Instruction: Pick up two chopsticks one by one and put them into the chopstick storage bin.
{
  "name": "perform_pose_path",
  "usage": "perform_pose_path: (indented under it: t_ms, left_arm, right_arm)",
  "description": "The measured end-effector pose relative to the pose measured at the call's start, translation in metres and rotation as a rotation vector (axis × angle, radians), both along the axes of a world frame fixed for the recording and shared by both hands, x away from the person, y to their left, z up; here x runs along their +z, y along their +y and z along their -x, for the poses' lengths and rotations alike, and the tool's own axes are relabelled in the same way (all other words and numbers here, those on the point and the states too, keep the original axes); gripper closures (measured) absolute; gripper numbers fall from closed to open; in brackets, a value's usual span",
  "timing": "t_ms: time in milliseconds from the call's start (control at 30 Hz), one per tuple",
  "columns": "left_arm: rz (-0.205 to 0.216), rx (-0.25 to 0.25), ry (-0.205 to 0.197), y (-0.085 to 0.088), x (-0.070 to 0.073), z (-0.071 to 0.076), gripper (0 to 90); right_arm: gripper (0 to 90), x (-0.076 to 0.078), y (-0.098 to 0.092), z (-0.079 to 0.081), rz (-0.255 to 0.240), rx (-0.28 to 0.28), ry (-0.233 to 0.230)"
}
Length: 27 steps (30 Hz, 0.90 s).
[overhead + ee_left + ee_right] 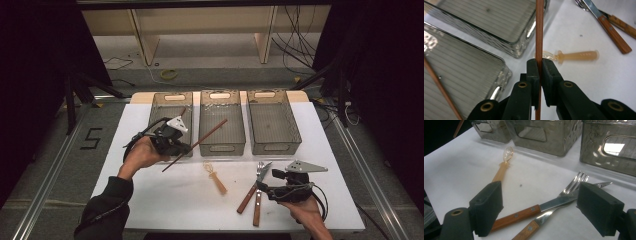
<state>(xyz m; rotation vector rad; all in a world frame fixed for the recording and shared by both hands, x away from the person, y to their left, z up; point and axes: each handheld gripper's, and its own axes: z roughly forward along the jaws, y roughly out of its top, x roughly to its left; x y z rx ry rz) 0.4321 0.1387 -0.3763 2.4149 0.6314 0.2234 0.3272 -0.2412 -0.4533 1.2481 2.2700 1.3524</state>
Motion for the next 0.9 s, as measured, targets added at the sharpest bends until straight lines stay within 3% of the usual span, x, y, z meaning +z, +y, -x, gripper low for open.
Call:
perform_pose_path:
  t_ms: [433,900]
  left_arm:
    - [0.061,0.102,-0.010,0.017,0.018,-0.019,84.3]
    - [0.063,0.173,-0.019,0.030,0.030,-0.039,84.2]
  right_arm:
    - [21.7,0.000,0.000,0.000,-0.002,-0.001,-0.002]
    - [21.6,0.000,0.000,0.000,-0.003,0.002,0.001]
